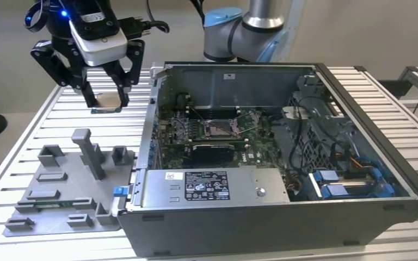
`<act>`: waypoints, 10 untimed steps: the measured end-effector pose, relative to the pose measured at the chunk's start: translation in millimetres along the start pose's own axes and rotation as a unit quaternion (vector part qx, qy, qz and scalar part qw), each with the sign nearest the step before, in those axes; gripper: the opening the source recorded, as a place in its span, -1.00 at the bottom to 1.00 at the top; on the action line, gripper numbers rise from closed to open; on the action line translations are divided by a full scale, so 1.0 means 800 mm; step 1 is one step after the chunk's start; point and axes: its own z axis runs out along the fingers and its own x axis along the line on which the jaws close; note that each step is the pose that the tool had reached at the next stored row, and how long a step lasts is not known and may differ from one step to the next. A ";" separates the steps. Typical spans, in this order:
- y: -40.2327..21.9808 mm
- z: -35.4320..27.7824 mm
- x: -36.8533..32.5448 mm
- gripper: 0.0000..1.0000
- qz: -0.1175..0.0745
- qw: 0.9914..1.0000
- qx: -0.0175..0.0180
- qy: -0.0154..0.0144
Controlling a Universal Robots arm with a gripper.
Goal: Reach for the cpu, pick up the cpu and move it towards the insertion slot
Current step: 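Pick up the cpu and move it towards the insertion slot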
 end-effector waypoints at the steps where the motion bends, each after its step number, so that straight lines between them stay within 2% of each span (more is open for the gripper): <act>1: 0.0000 0.0000 -0.0014 -1.00 0.000 1.000 0.000 0.000; 10: -0.0002 0.0000 -0.0133 -1.00 0.000 1.000 0.000 0.000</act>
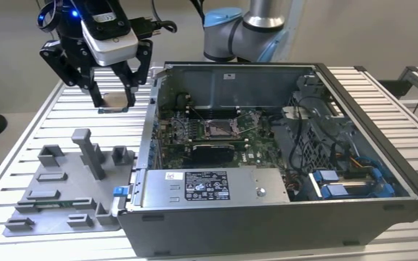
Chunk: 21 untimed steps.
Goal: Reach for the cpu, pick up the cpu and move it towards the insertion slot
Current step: 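Pick up the cpu and move it towards the insertion slot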
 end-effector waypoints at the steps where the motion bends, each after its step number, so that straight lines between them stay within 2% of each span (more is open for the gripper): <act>1: 0.0000 -0.0001 -0.0012 -1.00 0.000 1.000 0.000 0.000; 21: -0.0005 0.0000 -0.0277 -1.00 0.000 1.000 0.000 0.000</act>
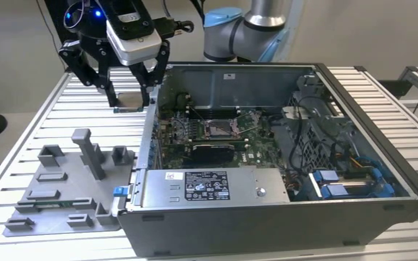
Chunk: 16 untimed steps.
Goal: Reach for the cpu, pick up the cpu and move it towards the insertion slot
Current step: 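Pick up the cpu and move it towards the insertion slot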
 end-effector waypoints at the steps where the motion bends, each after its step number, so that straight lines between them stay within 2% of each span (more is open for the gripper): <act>1: 0.0000 0.0000 -0.0014 -1.00 0.000 1.000 0.000 0.000; 6: -0.0001 0.0000 -0.0069 -1.00 0.000 1.000 0.000 0.000; 16: -0.0001 0.0000 -0.0092 -1.00 0.000 1.000 0.000 0.000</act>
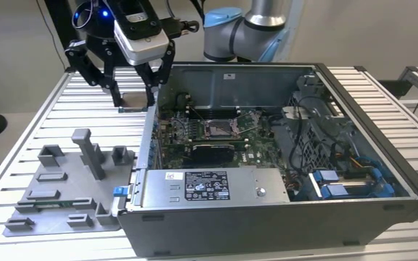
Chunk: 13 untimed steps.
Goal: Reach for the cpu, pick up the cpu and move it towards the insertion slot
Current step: 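Pick up the cpu and move it towards the insertion slot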
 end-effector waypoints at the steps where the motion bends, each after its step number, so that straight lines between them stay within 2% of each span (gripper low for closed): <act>1: 0.0000 -0.0001 -0.0010 -1.00 0.000 1.000 0.000 0.000; 13: -0.0003 0.0000 -0.0160 -1.00 0.000 1.000 0.000 0.000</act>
